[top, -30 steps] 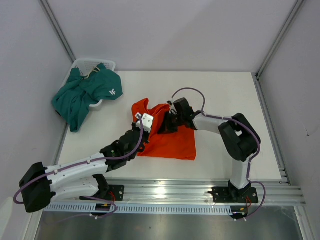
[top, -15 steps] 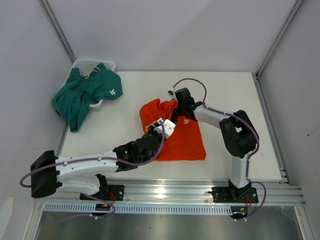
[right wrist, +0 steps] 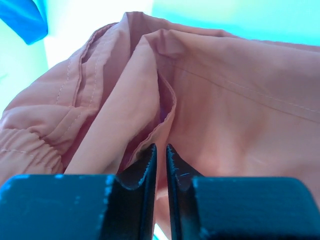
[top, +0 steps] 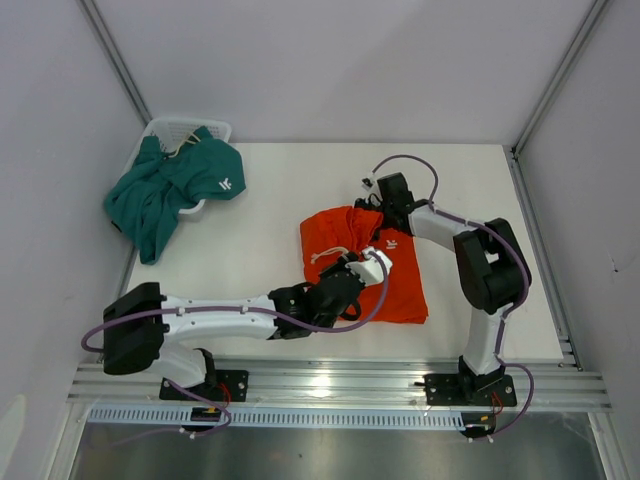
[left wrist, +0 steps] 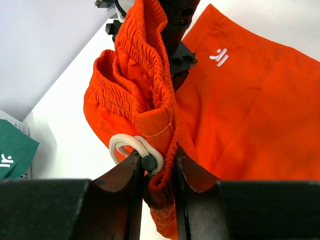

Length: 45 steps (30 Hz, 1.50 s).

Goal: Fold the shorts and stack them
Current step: Fold the shorts

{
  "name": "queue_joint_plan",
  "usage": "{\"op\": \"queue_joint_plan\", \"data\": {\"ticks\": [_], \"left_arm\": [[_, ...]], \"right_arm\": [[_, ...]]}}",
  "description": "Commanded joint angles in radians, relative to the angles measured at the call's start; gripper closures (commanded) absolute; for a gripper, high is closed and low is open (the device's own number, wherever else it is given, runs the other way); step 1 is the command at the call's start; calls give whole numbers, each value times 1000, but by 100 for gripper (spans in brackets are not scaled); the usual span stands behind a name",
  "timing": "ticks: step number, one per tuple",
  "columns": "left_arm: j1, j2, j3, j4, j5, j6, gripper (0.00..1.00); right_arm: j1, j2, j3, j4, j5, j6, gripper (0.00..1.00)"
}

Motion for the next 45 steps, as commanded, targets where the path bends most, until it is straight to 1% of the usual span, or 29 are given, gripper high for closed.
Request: {"op": "queue_joint_plan", "data": {"ticks": [1, 4, 8, 9, 13, 18, 20, 22, 28, 31, 36, 39, 40, 43, 44, 45], "left_arm": [[2, -5, 28, 40, 4, -15, 100], [5, -8, 16, 48, 34, -37, 100], [6, 7, 14, 56, 71, -55, 100], [6, 18, 19, 53, 71, -60, 100], [6, 68, 33, 63, 83, -81, 100], [8, 145, 57, 82, 111, -133, 100], [8, 186, 71, 77, 108, -149, 100], [13, 214, 85, 80, 111, -169, 100], [39, 217, 83, 76, 128, -203, 100], [49, 206, 72, 74, 131, -200, 100], [80, 179, 43, 65, 123, -198, 100], [118, 130, 7, 70, 130, -198, 100], [129, 110, -22, 71, 130, -198, 100], [180, 23, -87, 74, 130, -192, 100], [207, 0, -99, 70, 126, -187, 100], [215, -26, -131, 65, 123, -183, 100]], "right_arm": [[-10, -10, -9, -12, 3, -55, 83], [-45, -33, -47, -6, 6, -55, 78], [-90, -93, -92, -49, 38, -86, 72], [-101, -107, -104, -57, 66, -94, 67], [-180, -180, -174, -78, 113, -111, 59], [-275, -268, -248, -98, 106, -132, 59], [-294, -285, -253, -142, 156, -154, 59], [-299, -312, -273, -158, 228, -160, 60], [-297, -286, -349, -130, 271, -148, 67], [-280, -290, -398, -101, 301, -128, 69], [-234, -256, -429, -61, 324, -97, 81], [-164, -234, -431, -41, 356, -62, 83], [-115, -228, -431, -35, 366, -48, 83], [-29, -204, -429, 12, 377, 18, 85], [32, -194, -422, 25, 385, 36, 85], [63, -178, -415, 52, 383, 50, 85]]}}
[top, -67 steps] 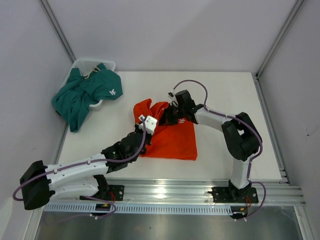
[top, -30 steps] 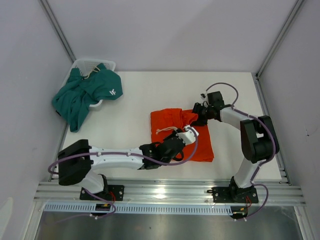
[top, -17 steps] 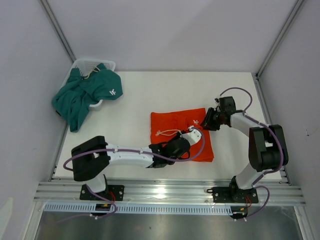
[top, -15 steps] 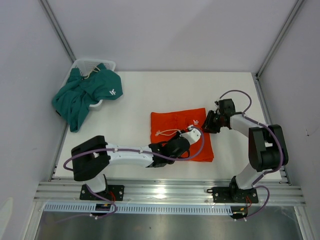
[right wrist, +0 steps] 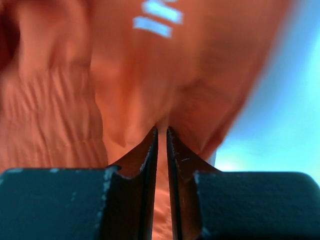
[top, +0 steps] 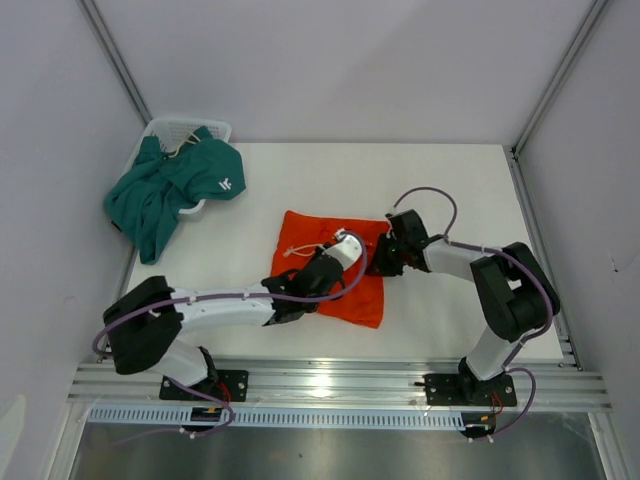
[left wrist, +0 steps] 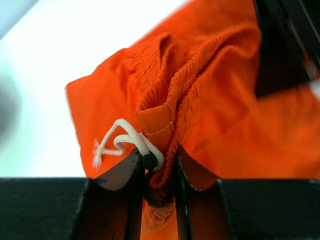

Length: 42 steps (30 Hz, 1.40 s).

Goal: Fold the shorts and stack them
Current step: Fold the shorts

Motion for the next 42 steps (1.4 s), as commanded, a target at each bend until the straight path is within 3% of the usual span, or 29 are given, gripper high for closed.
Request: {"op": "queue_joint_plan", "data": {"ticks": [1, 7, 14, 17, 21, 24, 27, 35, 42], "left_arm": [[46, -150, -50, 39, -23, 0, 100], [46, -233, -78, -7, -47, 4, 100], [40, -241, -104, -12, -28, -29, 100], [26, -228, -113, -1, -30, -39, 100], [6, -195, -108, 16, -37, -44, 100], [-9, -181, -102, 19, -53, -44, 100], [-20, -182, -104, 32, -57, -44, 100], [-61, -175, -136, 98, -103, -36, 100], [-129, -101, -119, 146, -166, 20, 100]], "right_arm": [[124, 68, 5, 43, 44, 95, 85], [178, 62, 109, 34, -7, 120, 82], [164, -24, 168, -61, 3, 89, 63], [132, -47, 137, -60, -13, 86, 62], [88, -51, 102, 9, -92, 100, 62], [86, -26, 117, -21, -70, 83, 65], [71, 16, 106, -2, -65, 73, 75], [57, 149, 139, 45, -76, 71, 88], [55, 231, 183, 65, -97, 82, 91]]}}
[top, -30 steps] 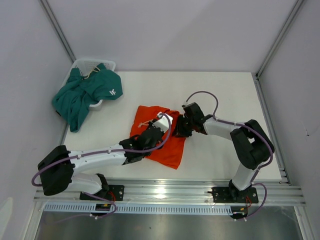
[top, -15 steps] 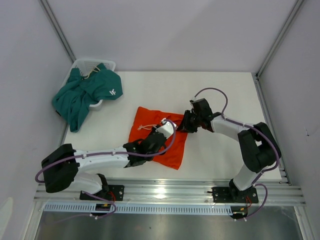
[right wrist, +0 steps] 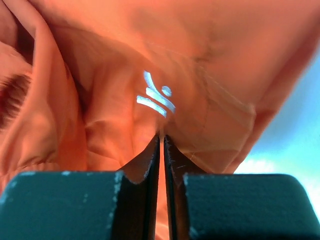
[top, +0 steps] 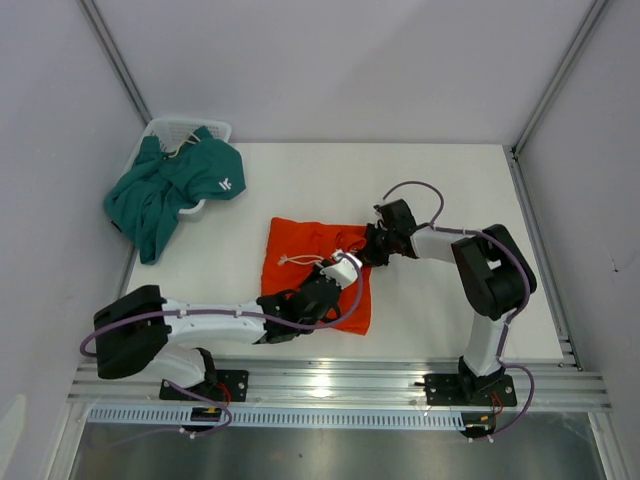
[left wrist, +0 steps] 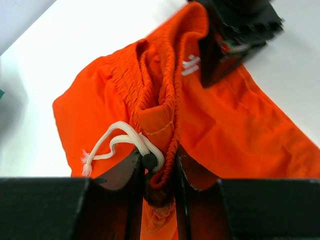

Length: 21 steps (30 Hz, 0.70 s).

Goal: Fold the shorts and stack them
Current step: Fold the shorts

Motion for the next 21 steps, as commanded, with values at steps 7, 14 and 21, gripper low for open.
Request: {"op": "queue_joint_plan", "data": {"ticks": [7, 14, 21], "left_arm": [[-93, 130, 56, 82, -125, 81, 100], [-127, 187, 85, 87, -109, 67, 97], [-144, 168, 115, 68, 99, 12, 1]], "right_arm": [[-1, 65, 35, -3, 27, -19, 91], [-7, 66, 39, -6, 21, -24, 91], [-21, 59, 52, -17, 7, -33, 89]]}}
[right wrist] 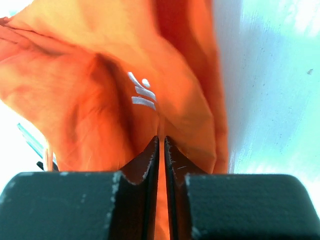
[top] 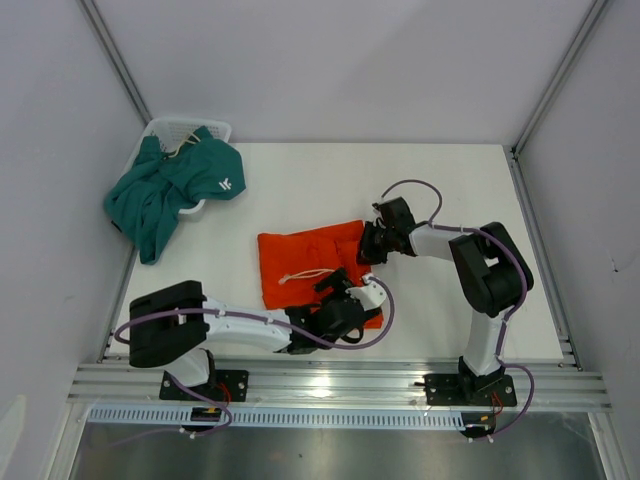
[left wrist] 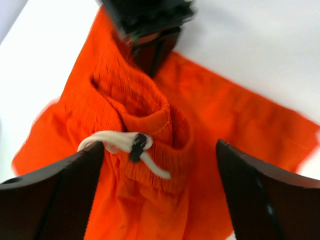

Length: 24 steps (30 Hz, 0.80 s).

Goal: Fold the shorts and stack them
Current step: Fold the shorts

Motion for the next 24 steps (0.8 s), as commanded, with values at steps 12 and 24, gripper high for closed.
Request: {"op": "queue_joint_plan", "data": {"ticks": [12, 24], "left_arm": [[248, -479, -126, 8, 422, -294, 1], [494, -516, -146, -84, 546, -511, 1]], "right_arm": [[-56, -49, -13, 14, -40, -34, 58], [-110, -98, -116, 273, -286, 43, 32]]}}
